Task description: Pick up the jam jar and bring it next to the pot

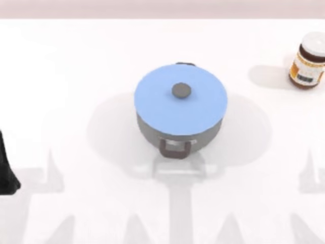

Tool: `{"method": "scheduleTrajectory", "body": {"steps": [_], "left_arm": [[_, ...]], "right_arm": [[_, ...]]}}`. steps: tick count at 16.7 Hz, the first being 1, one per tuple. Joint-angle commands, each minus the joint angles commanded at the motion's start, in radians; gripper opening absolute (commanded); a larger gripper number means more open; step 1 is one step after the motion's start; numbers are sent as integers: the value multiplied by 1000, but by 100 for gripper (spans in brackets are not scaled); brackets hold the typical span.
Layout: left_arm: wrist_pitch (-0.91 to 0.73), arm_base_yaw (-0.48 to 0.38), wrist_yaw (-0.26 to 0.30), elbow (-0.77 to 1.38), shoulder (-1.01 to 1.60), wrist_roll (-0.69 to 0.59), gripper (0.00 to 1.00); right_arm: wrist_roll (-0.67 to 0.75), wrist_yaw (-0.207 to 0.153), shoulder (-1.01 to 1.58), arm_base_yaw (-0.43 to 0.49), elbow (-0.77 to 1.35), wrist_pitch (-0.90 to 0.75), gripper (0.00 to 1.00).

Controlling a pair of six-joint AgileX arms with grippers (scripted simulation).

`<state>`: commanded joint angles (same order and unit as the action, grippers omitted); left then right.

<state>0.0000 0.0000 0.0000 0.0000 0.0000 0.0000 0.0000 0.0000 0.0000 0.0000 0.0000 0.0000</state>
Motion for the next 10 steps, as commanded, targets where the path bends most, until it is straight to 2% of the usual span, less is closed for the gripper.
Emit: {"method": "scheduleTrajectory", "body": {"steps": [5,10], "left_arm": [[0,0,0,0,0,0,100],[0,0,0,0,0,0,100]], "right_arm": [[-5,-10,43,8,49,-24,100],[-32,-39,281,28,302,-159,100]]}}
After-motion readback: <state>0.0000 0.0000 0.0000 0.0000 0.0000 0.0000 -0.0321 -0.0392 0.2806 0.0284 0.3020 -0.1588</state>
